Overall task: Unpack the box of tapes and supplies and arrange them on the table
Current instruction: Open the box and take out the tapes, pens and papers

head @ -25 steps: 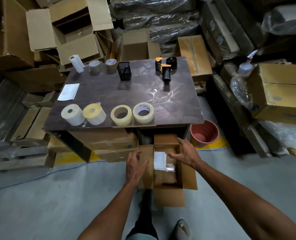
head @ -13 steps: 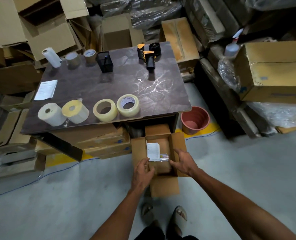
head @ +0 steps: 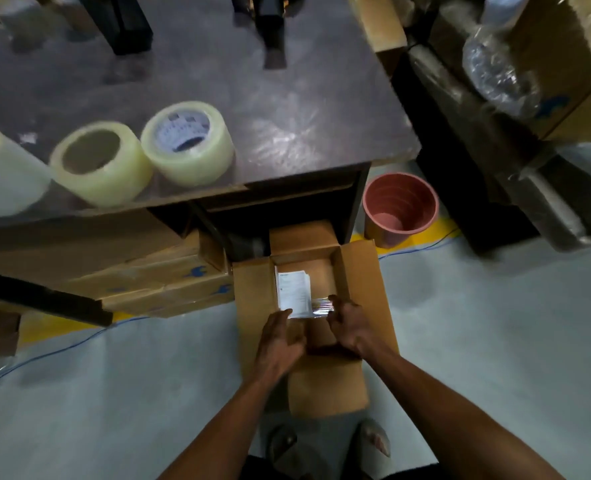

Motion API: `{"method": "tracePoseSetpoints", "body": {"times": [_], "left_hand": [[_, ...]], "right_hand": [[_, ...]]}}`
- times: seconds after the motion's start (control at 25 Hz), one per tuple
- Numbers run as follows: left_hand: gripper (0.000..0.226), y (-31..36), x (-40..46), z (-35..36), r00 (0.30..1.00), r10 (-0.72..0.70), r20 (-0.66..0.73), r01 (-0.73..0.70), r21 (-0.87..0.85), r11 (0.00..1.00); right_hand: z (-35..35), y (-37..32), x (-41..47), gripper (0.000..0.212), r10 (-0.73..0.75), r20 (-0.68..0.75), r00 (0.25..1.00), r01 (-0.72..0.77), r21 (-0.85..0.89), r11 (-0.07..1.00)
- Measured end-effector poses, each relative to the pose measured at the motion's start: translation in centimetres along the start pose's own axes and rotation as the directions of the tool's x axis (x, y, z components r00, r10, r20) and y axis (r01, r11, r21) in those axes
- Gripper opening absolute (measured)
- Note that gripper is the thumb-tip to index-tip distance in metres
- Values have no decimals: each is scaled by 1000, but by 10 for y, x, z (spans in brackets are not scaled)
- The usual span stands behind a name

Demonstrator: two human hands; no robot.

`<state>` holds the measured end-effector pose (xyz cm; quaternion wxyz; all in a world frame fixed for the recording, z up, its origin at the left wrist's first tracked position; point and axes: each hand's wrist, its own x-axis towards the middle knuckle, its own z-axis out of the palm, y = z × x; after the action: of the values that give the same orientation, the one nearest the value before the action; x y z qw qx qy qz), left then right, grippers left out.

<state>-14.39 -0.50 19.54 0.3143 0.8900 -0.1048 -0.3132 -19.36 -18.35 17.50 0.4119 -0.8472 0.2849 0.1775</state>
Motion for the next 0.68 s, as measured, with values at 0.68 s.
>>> {"method": "tracePoseSetpoints", "body": {"times": [0.68], "left_hand": [[91, -149, 223, 190, 973, -8, -231, 59, 218, 974]], "right_hand": [[163, 137, 231, 31, -83, -163, 983, 110, 158, 981]]}}
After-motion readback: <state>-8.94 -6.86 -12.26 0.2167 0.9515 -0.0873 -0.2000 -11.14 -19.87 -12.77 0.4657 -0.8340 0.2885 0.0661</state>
